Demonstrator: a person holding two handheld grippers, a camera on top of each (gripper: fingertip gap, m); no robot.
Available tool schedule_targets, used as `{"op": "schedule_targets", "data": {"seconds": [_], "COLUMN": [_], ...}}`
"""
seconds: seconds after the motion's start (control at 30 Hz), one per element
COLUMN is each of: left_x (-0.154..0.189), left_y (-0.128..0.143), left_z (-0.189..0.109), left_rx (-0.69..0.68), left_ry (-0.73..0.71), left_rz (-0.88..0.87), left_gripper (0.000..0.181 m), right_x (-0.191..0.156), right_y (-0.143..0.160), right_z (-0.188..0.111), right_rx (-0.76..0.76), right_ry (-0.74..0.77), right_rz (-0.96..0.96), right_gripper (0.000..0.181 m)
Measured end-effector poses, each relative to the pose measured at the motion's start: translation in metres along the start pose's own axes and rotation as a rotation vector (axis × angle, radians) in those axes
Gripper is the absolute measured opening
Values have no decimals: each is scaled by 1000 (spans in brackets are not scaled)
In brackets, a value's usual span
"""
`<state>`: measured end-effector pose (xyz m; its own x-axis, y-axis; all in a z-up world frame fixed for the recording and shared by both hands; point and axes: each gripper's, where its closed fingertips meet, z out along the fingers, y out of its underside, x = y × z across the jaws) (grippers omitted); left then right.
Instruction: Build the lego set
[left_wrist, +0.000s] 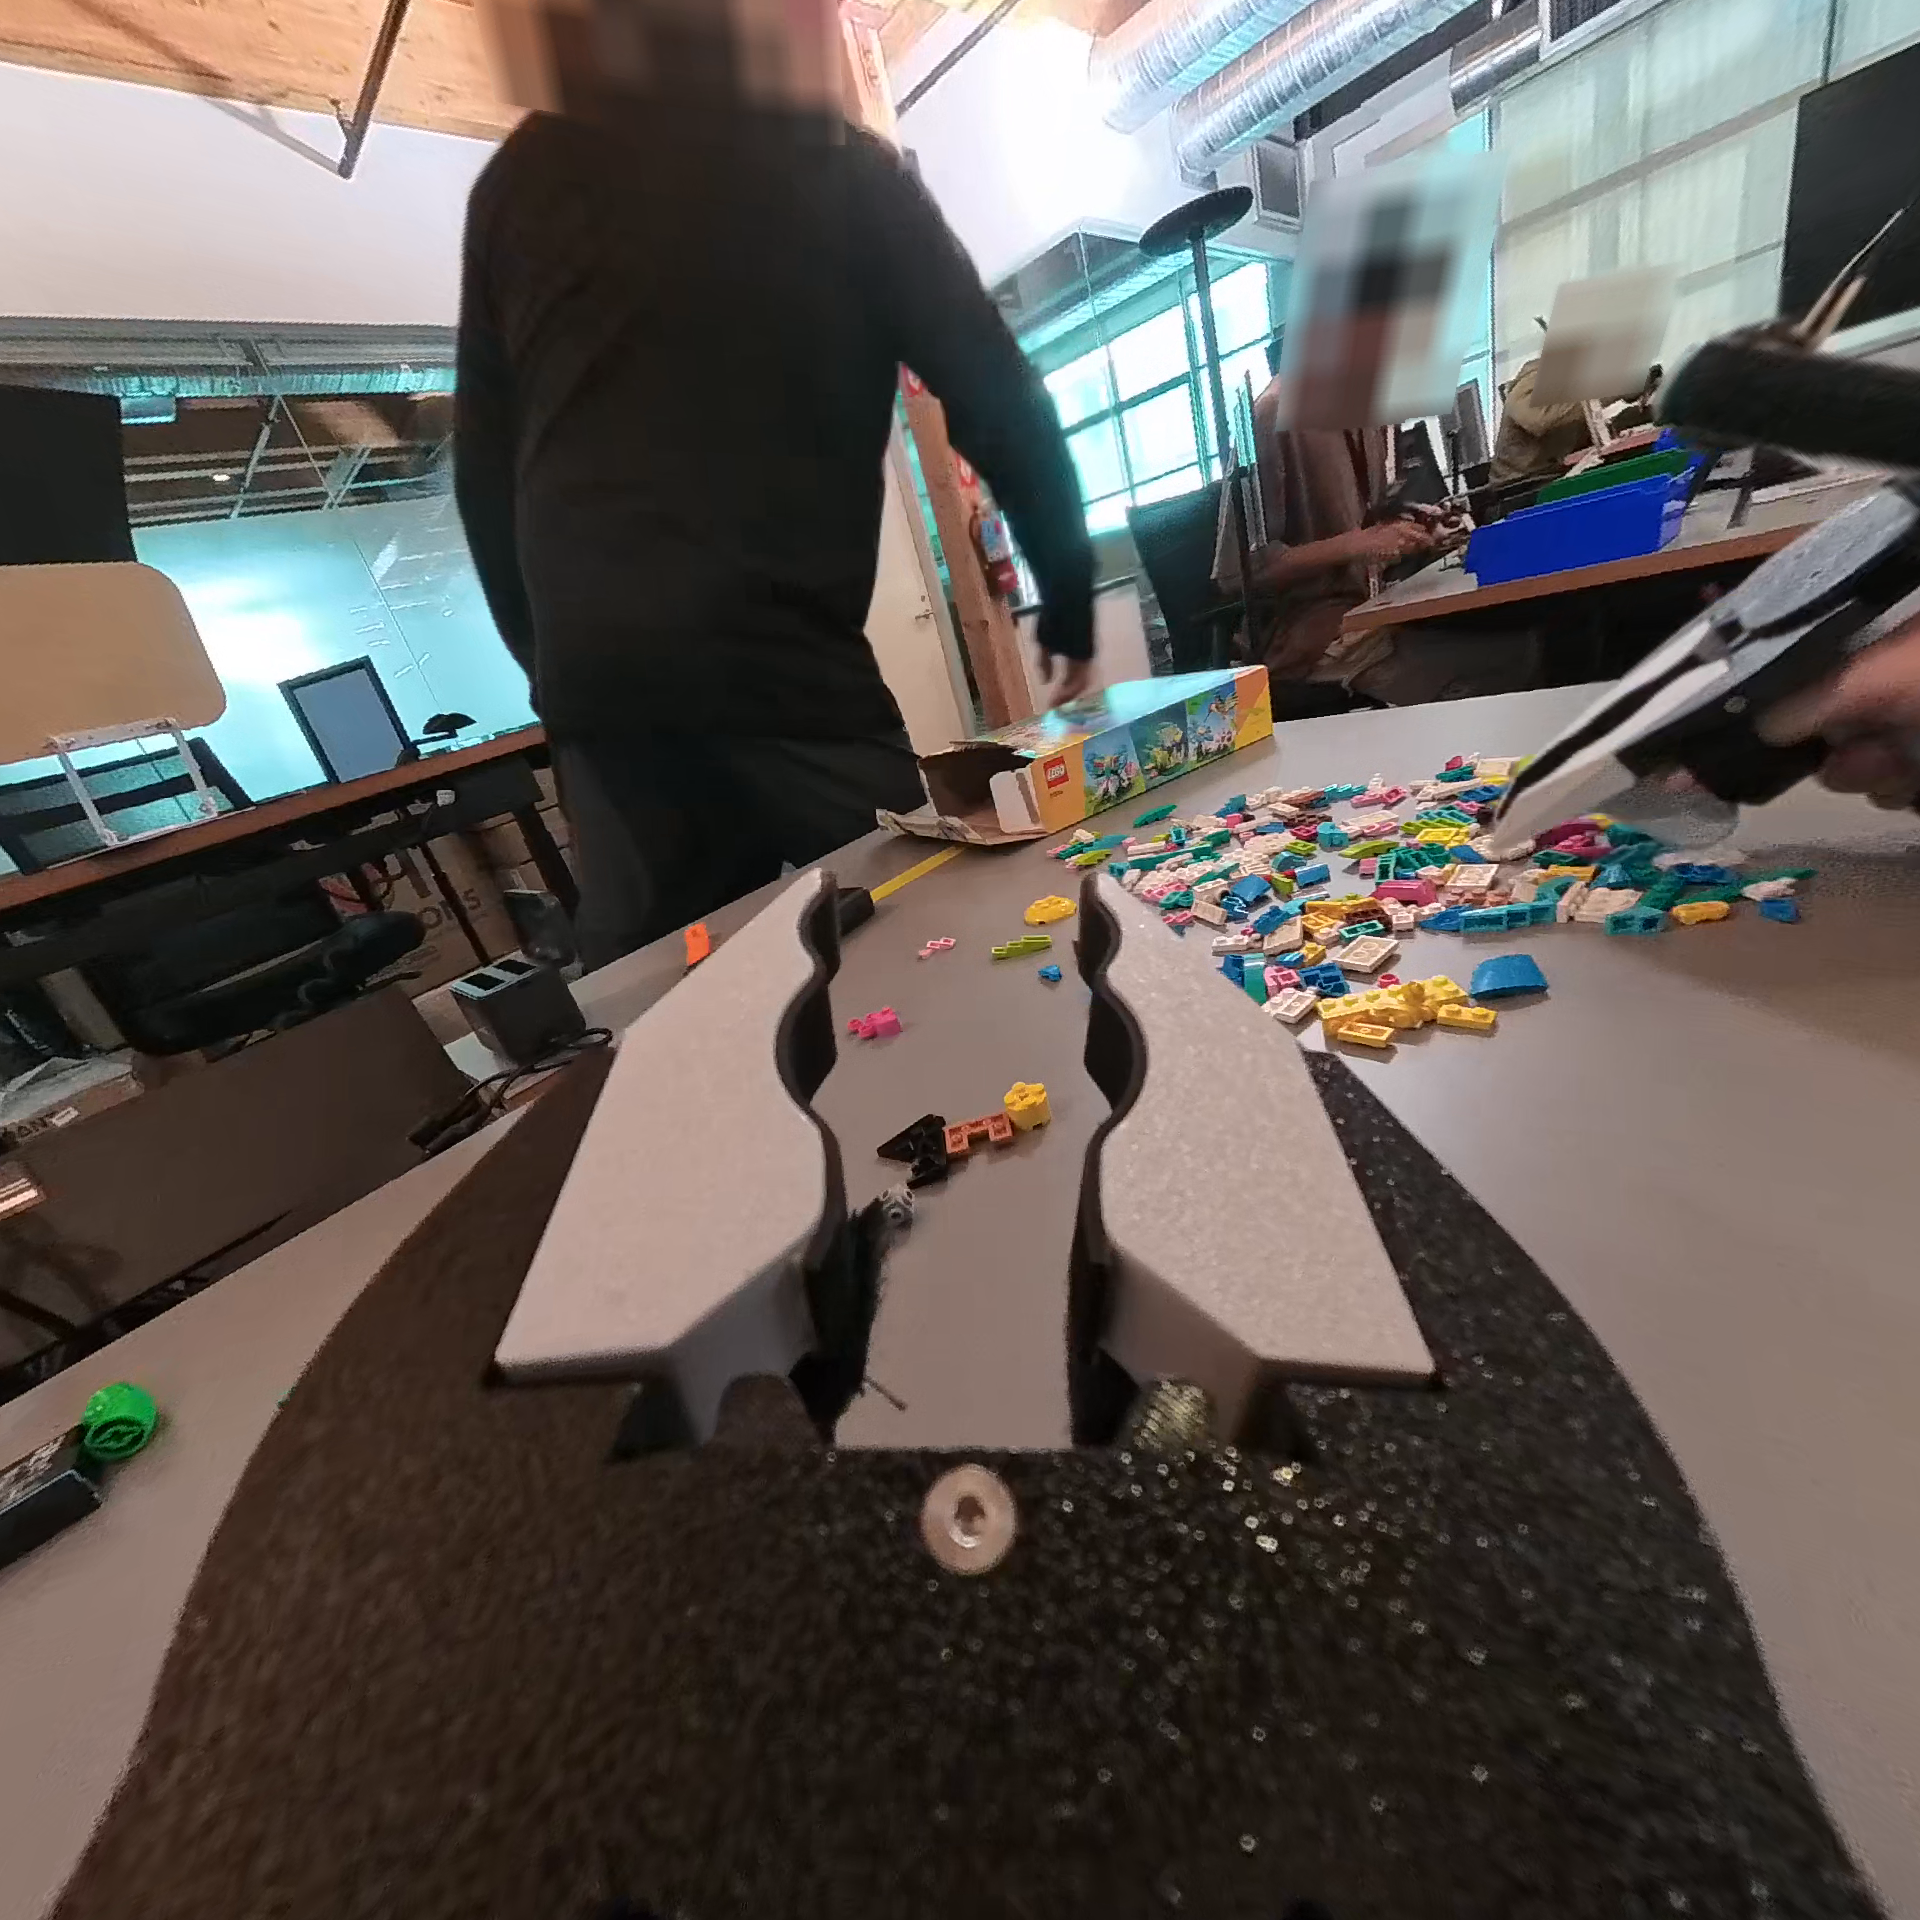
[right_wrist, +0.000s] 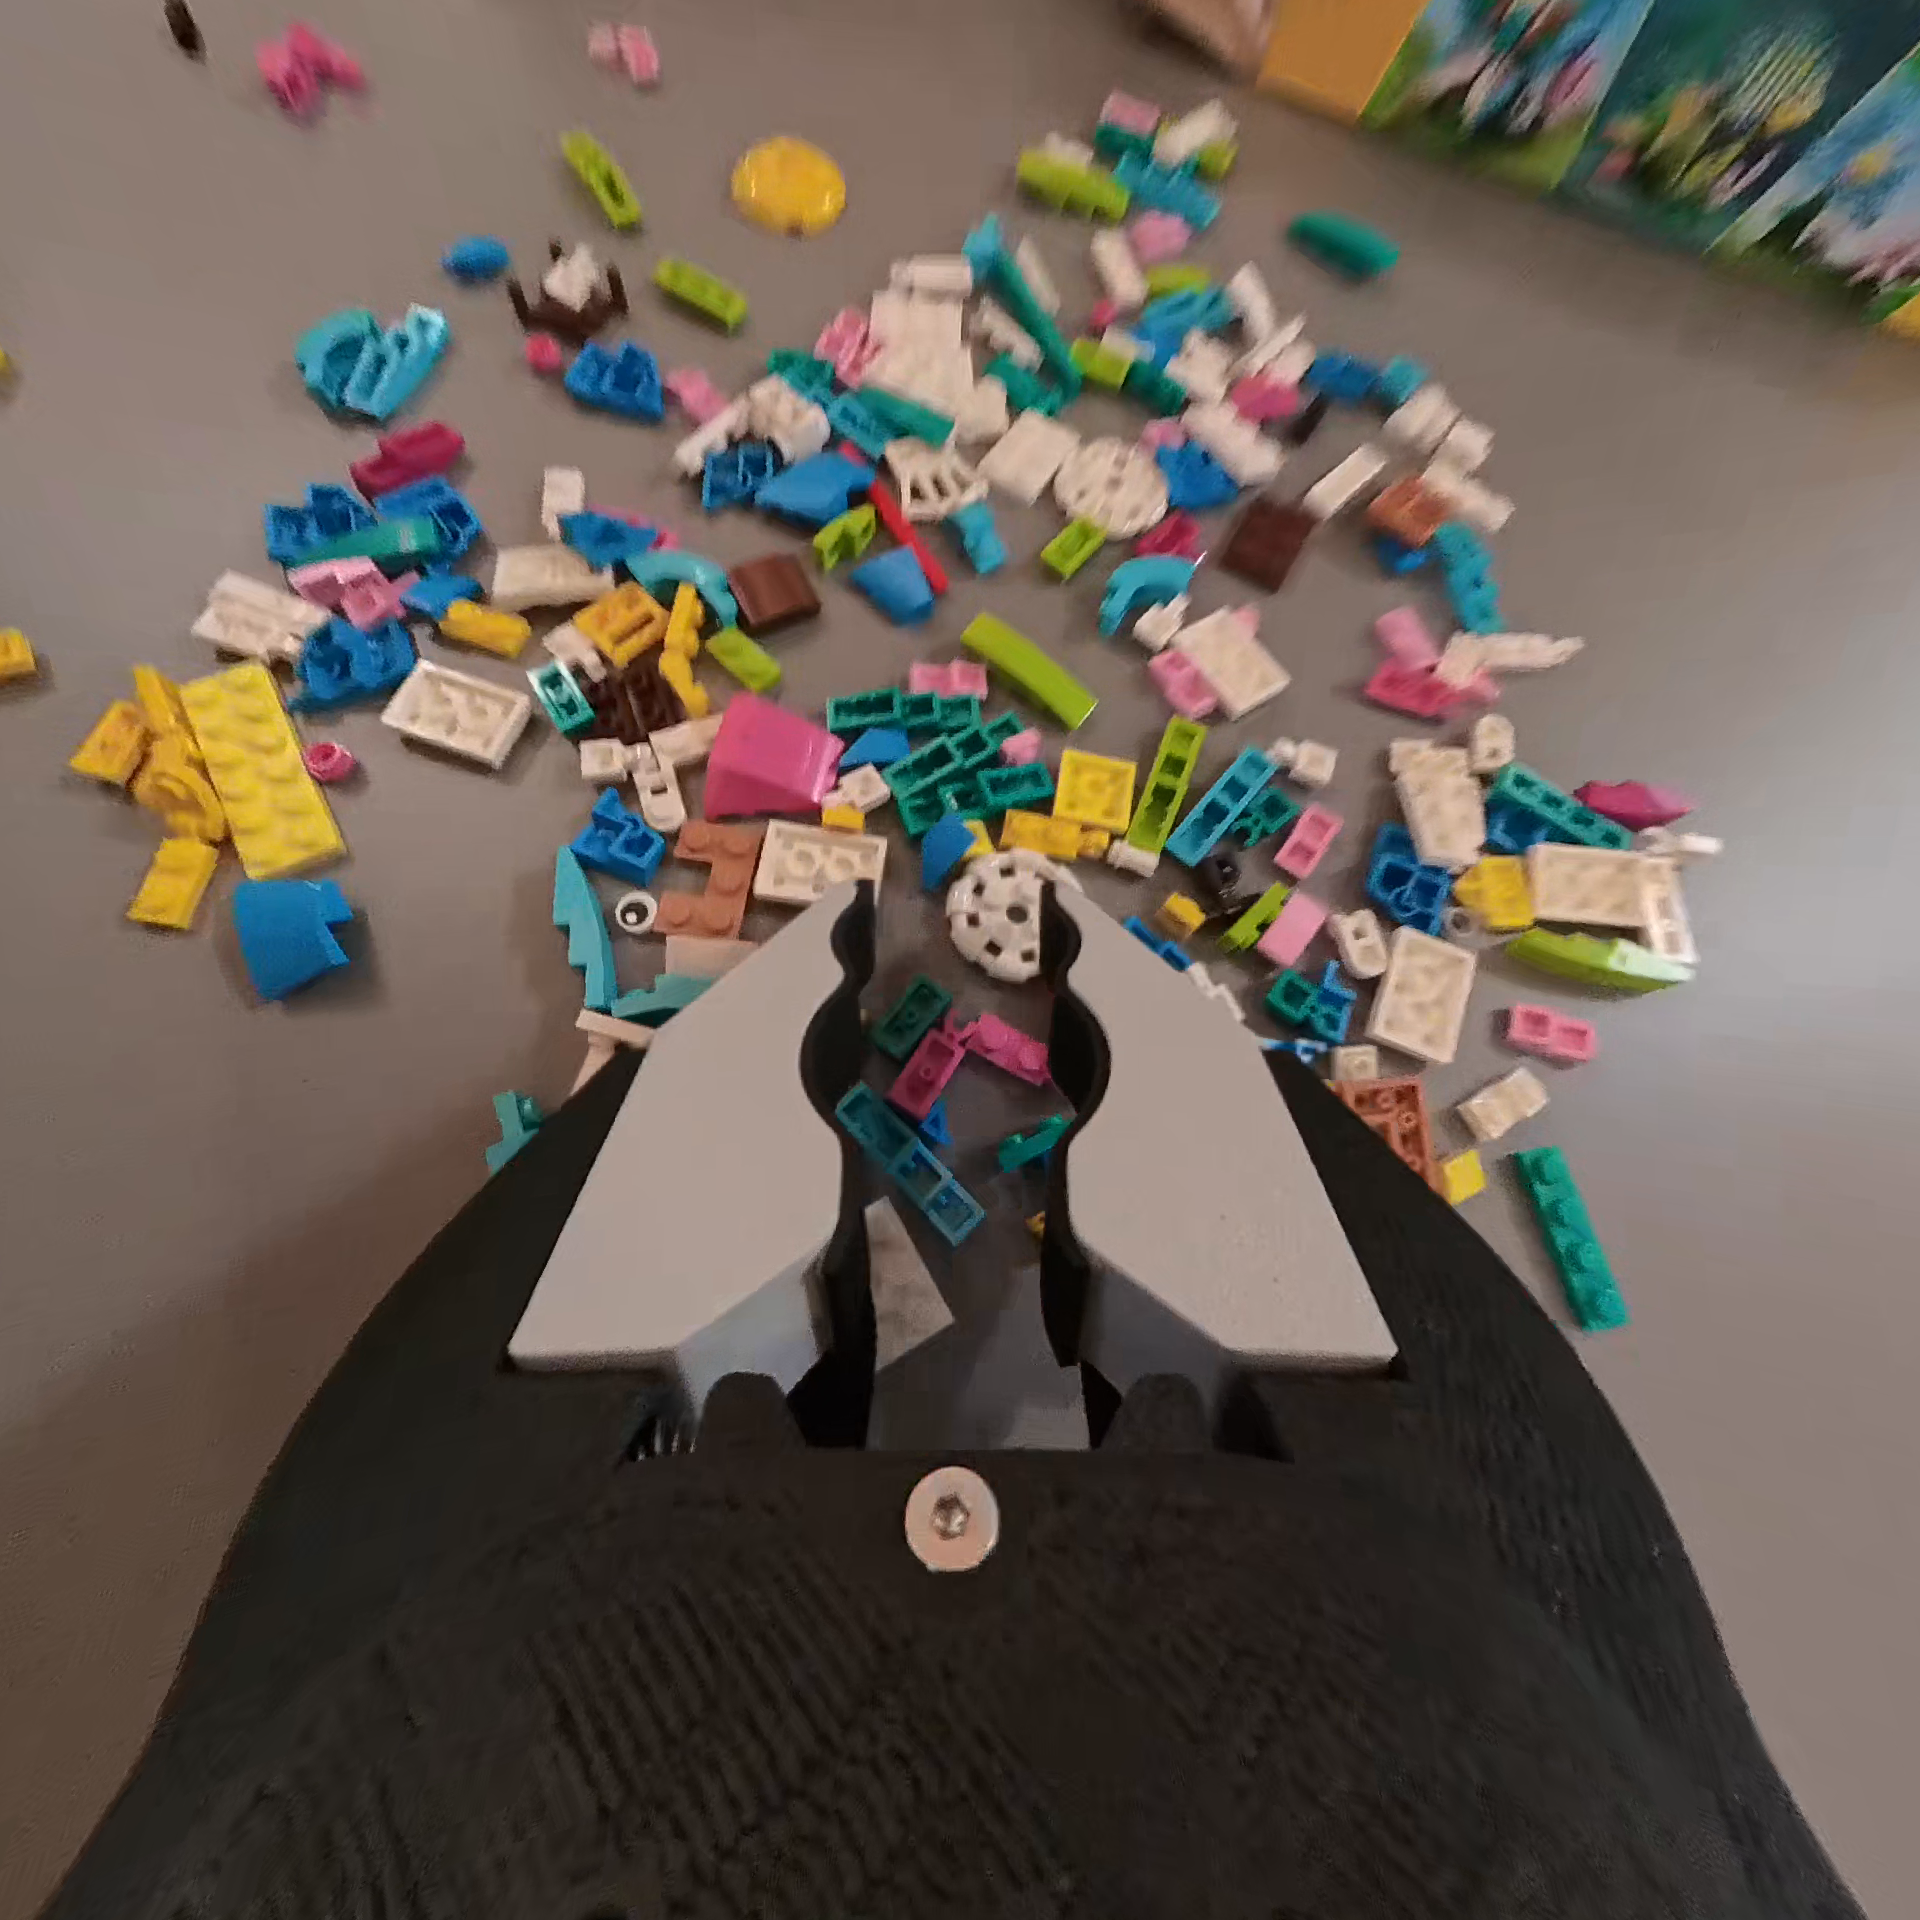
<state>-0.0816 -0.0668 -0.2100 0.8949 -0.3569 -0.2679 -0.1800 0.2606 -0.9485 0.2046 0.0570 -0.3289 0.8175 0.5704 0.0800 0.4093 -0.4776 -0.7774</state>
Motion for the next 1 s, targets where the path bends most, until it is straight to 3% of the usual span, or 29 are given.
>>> {"op": "schedule_targets", "data": {"seconds": [0.7, 1.0], "left_x": [4, 5], "left_y": [-4, -4], "left_z": [-1, -1], "left_rx": [25, 23], "left_ry": [14, 22], "left_rz": [22, 25], "left_gripper": [38, 37], "right_x": [18, 5], "right_y": [6, 5], "right_z": [6, 9], "right_rx": [-35, -28], "right_ry": [56, 0], "right_rz": [46, 51], "right_gripper": [42, 27]}}
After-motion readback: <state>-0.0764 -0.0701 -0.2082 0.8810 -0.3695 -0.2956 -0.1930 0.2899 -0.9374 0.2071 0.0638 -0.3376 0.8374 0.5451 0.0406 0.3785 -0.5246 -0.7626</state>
